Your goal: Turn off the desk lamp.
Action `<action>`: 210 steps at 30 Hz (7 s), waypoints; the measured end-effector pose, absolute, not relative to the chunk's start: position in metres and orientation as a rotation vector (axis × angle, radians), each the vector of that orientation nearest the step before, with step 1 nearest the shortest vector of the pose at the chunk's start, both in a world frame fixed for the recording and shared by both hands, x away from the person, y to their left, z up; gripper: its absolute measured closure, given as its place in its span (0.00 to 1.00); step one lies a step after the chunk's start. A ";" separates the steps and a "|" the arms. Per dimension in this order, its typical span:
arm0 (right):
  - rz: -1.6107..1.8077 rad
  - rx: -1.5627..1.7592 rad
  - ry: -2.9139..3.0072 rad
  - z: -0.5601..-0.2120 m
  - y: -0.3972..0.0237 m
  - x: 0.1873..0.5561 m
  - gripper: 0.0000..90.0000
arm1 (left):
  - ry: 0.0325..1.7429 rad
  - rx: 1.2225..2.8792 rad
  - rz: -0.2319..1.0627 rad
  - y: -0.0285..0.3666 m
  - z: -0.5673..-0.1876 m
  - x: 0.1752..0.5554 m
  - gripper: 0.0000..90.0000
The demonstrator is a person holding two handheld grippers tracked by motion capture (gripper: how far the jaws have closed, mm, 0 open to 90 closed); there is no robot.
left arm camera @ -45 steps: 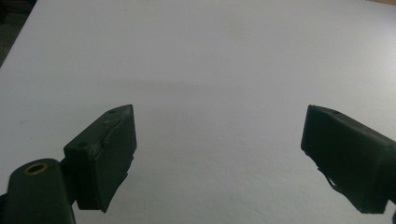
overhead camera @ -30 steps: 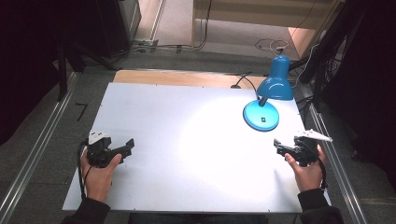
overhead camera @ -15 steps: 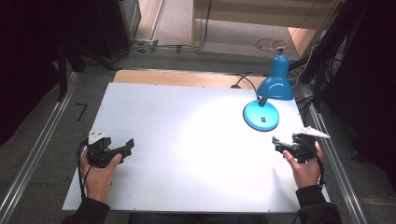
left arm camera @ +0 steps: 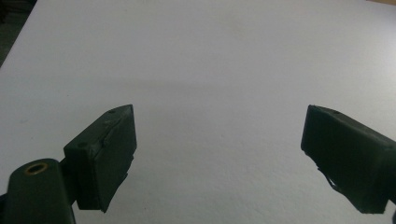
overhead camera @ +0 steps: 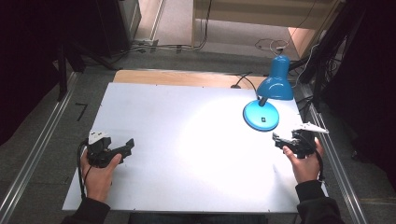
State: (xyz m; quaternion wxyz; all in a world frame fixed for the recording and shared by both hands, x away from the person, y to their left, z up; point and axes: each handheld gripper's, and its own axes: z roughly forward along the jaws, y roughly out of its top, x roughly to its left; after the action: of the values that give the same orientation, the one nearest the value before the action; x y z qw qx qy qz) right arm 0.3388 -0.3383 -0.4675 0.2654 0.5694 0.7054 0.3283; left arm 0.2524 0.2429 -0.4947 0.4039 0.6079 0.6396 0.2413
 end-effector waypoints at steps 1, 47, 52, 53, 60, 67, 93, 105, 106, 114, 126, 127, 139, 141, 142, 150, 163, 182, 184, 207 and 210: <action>0.887 1.537 1.905 -0.468 -0.338 0.340 0.16 | 1.615 1.535 0.610 0.243 -0.495 0.252 0.13; 0.877 1.572 1.861 -0.477 -0.332 0.368 0.20 | 1.614 1.537 0.610 0.243 -0.495 0.253 0.13; 0.875 1.568 1.857 -0.475 -0.330 0.374 0.20 | 1.614 1.536 0.609 0.243 -0.495 0.253 0.13; 0.871 1.569 1.858 -0.474 -0.330 0.375 0.20 | 1.616 1.535 0.609 0.243 -0.495 0.253 0.13; 0.863 1.580 1.844 -0.475 -0.330 0.383 0.21 | 1.614 1.535 0.610 0.243 -0.495 0.253 0.13; 0.856 1.577 1.844 -0.477 -0.328 0.389 0.23 | 1.615 1.535 0.609 0.243 -0.495 0.253 0.13; 0.932 1.509 1.894 -0.488 -0.311 0.402 0.89 | 1.614 1.538 0.607 0.244 -0.495 0.253 0.13; 0.963 1.502 1.891 -0.491 -0.304 0.406 0.97 | 1.613 1.539 0.608 0.243 -0.495 0.253 0.13; 0.963 1.502 1.891 -0.491 -0.304 0.406 0.97 | 1.613 1.540 0.608 0.243 -0.495 0.253 0.13; 0.975 1.500 1.884 -0.493 -0.303 0.408 0.97 | 1.611 1.540 0.604 0.243 -0.496 0.254 0.13; 0.944 1.487 1.886 -0.491 -0.298 0.413 0.98 | 1.607 1.542 0.602 0.242 -0.496 0.254 0.13; 0.944 1.486 1.884 -0.491 -0.298 0.413 0.98 | 1.607 1.544 0.602 0.242 -0.496 0.254 0.13; 0.929 1.484 1.871 -0.493 -0.289 0.422 0.98 | 1.612 1.539 0.602 0.244 -0.496 0.253 0.13; 0.928 1.504 1.867 -0.493 -0.292 0.425 0.98 | 1.611 1.538 0.602 0.244 -0.496 0.253 0.13; 0.928 1.508 1.861 -0.493 -0.292 0.425 0.95 | 1.611 1.537 0.601 0.244 -0.496 0.253 0.13; 1.000 1.552 1.810 -0.485 -0.302 0.421 0.49 | 1.609 1.538 0.604 0.244 -0.495 0.252 0.13; 1.035 1.592 1.833 -0.473 -0.312 0.407 0.21 | 1.613 1.539 0.604 0.244 -0.495 0.252 0.13; 1.020 1.550 1.876 -0.464 -0.311 0.395 0.17 | 1.613 1.534 0.607 0.245 -0.495 0.252 0.13; 1.015 1.541 1.880 -0.464 -0.310 0.392 0.17 | 1.612 1.534 0.606 0.245 -0.495 0.252 0.13; 1.016 1.525 1.934 -0.470 -0.316 0.361 0.17 | 1.615 1.533 0.612 0.244 -0.495 0.252 0.13; 1.014 1.526 1.938 -0.471 -0.317 0.358 0.17 | 1.615 1.532 0.611 0.244 -0.495 0.251 0.13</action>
State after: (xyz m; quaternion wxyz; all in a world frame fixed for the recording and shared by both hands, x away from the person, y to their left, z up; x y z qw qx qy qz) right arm 0.3577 -0.3169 -0.4712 0.2351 0.5560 0.7064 0.3697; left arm 0.2515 0.2445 -0.4947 0.4046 0.6070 0.6398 0.2419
